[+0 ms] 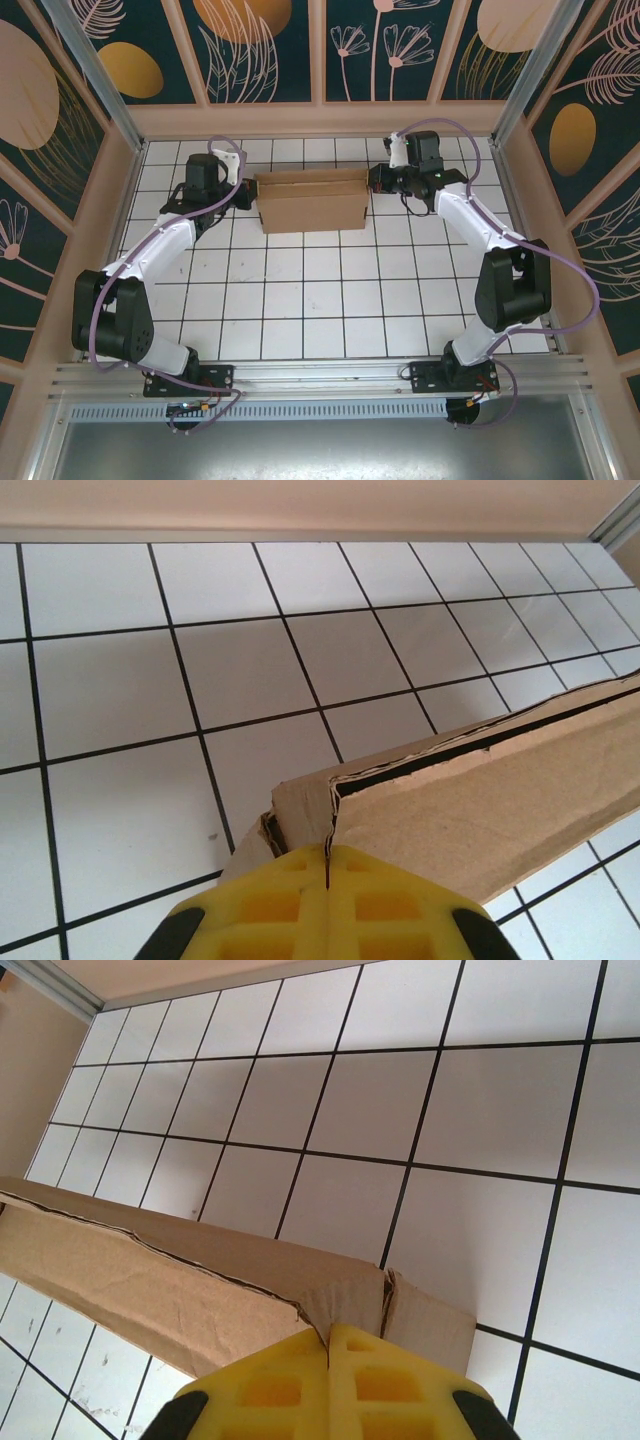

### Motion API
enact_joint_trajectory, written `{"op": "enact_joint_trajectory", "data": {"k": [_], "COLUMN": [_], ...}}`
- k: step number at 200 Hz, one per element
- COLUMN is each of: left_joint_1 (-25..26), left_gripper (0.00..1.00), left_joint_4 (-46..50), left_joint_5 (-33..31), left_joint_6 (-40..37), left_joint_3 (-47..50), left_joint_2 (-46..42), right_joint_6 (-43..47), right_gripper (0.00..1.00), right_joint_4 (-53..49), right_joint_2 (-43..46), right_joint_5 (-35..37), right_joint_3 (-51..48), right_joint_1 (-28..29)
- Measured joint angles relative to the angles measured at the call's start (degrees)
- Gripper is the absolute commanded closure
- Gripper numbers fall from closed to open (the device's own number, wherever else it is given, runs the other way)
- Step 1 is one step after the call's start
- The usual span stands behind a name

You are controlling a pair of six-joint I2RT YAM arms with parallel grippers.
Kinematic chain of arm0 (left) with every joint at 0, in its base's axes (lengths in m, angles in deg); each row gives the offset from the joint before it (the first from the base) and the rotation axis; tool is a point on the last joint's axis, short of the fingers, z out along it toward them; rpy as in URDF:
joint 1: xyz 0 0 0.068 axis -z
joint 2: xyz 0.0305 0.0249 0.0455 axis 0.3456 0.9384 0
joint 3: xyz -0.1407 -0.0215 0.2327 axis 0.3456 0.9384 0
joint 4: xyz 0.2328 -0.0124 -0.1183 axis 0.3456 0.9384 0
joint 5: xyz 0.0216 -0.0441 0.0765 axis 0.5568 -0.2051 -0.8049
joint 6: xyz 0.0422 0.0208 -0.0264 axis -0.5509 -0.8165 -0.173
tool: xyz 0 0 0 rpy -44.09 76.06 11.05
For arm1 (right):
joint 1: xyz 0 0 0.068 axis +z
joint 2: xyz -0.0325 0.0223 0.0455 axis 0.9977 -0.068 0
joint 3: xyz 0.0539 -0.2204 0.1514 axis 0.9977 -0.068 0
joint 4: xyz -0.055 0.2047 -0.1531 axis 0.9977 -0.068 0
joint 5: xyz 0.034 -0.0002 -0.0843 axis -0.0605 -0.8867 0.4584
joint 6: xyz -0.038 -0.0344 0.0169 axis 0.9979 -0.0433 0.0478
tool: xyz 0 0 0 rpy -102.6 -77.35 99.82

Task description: Fold the paper box

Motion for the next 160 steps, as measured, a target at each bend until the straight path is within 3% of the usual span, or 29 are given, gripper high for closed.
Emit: {"op": "enact_joint_trajectory", "data": {"k": [160], "left_joint_1": [0.3], "left_gripper": [1.0], "left_joint_4": [0.1], "left_joint_5": [-2.0], "left_joint_6": [-3.8], "left_joint_3": [1.6], "left_joint_2": [-1.8], "right_joint_6": [1.3], "right_gripper": [1.0], "right_joint_4": [0.0], "right_joint_2": [0.0], "right_joint_5": [1.0], "right_joint_3": [0.1], "right_joint_1": [0.7]}}
